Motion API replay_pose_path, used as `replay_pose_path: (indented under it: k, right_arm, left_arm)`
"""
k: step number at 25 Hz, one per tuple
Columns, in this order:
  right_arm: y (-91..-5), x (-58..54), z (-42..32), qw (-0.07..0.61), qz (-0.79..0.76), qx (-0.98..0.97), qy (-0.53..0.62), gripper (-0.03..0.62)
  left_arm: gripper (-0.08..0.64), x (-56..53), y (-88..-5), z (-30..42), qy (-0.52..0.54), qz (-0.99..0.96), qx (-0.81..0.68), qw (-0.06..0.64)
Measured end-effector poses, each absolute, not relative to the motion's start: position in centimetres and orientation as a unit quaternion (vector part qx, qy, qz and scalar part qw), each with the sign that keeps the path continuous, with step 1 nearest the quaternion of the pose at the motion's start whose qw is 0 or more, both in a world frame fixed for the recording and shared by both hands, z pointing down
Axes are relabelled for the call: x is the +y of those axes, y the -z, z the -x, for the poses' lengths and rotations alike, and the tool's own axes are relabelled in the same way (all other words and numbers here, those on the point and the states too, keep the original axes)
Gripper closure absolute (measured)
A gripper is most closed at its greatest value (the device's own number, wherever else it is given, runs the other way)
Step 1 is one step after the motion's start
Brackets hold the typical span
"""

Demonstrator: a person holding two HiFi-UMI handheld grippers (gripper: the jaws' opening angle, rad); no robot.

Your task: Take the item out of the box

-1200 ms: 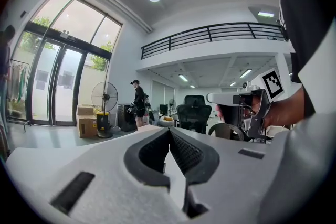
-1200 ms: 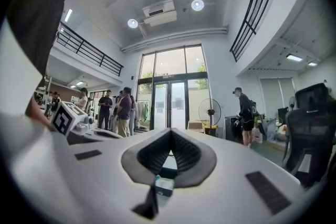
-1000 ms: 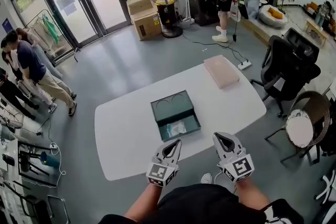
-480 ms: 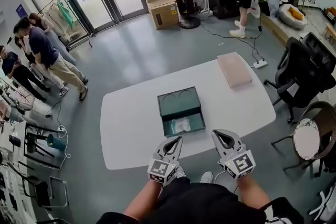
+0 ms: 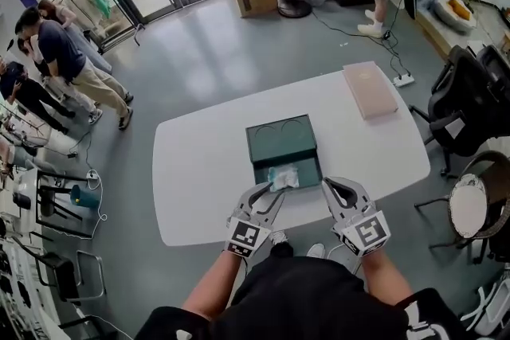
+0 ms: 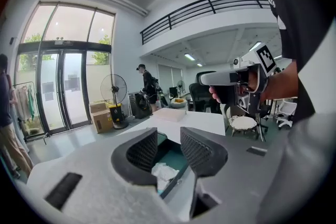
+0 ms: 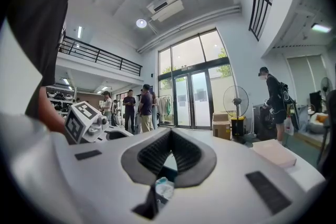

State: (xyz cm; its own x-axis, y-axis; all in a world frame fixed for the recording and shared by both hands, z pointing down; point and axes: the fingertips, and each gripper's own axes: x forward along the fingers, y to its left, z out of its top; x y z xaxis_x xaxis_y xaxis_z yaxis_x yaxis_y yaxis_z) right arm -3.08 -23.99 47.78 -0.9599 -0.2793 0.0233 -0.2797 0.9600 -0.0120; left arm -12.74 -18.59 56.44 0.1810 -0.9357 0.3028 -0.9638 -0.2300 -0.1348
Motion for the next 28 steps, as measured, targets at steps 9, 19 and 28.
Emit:
replay_pose_path:
  k: [9, 19, 28]
  right_arm:
    - [-49.6, -25.4, 5.8, 0.036, -0.141, -0.989, -0.021, 0.586]
    - [-51.6, -26.6, 6.8, 0.068, -0.144, -0.987, -0.033, 0.586]
    - [-52.5, -26.7, 7.6, 0.086, -0.143, -0.985, -0.043, 0.586]
  left_arm:
    - [0.35, -21.0, -62.0, 15.0, -0.276, -0.786, -0.548, 0.071]
    - [0.364, -23.3, -68.8, 16.0, -0.389, -0.797, -0.448, 0.111]
    - [0.373, -24.1, -73.9, 16.4, -0.453, -0.786, -0.386, 0.169]
